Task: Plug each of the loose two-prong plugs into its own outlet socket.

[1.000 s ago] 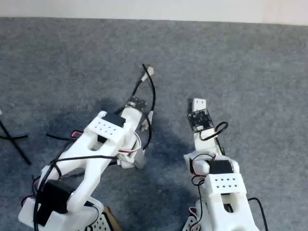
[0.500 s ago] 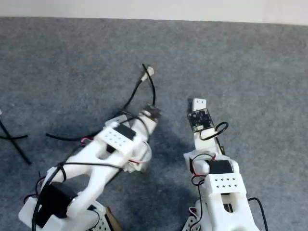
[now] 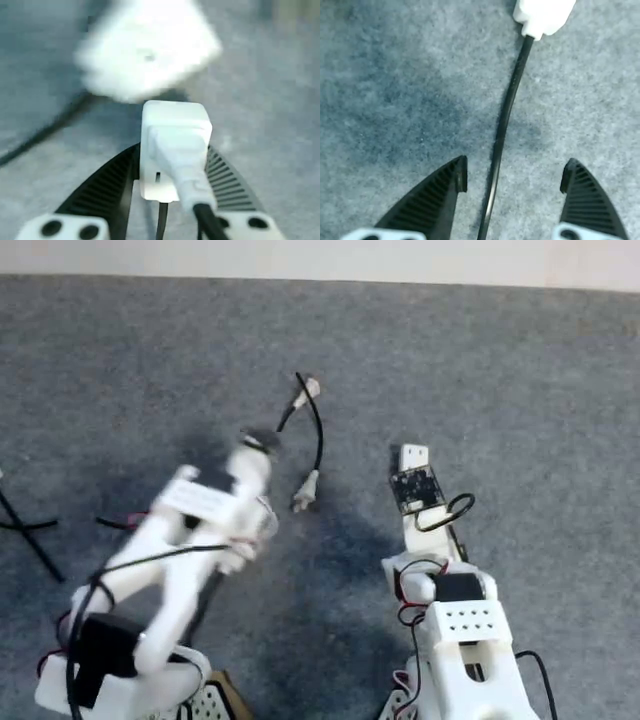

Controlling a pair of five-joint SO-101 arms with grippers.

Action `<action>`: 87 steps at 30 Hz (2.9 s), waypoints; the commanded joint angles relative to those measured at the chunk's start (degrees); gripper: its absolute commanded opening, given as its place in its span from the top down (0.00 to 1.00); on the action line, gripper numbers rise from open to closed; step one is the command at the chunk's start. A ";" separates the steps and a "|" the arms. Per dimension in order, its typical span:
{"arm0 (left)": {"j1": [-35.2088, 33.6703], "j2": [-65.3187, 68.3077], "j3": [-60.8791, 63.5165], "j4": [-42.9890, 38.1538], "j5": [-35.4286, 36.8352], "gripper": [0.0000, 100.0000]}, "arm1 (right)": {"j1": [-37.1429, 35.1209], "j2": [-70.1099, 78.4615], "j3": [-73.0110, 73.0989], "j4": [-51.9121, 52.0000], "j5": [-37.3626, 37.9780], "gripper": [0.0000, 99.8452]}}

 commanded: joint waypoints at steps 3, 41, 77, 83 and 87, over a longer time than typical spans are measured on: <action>-9.80 -0.40 -10.86 5.36 -3.25 1.00 | 0.75 0.40 -0.22 -1.01 0.62 0.71; -47.69 82.68 -127.16 31.82 -4.31 0.91 | 0.40 0.13 0.92 -1.01 0.62 0.71; -30.81 28.70 -69.93 37.19 11.25 0.73 | 0.40 0.13 0.92 -1.10 0.62 0.71; -16.04 16.48 -52.18 36.22 11.08 0.73 | 0.40 -0.04 0.92 -1.10 0.62 0.71; -9.89 13.14 -45.67 34.73 11.34 0.73 | 0.48 -0.04 0.92 -1.10 0.70 0.71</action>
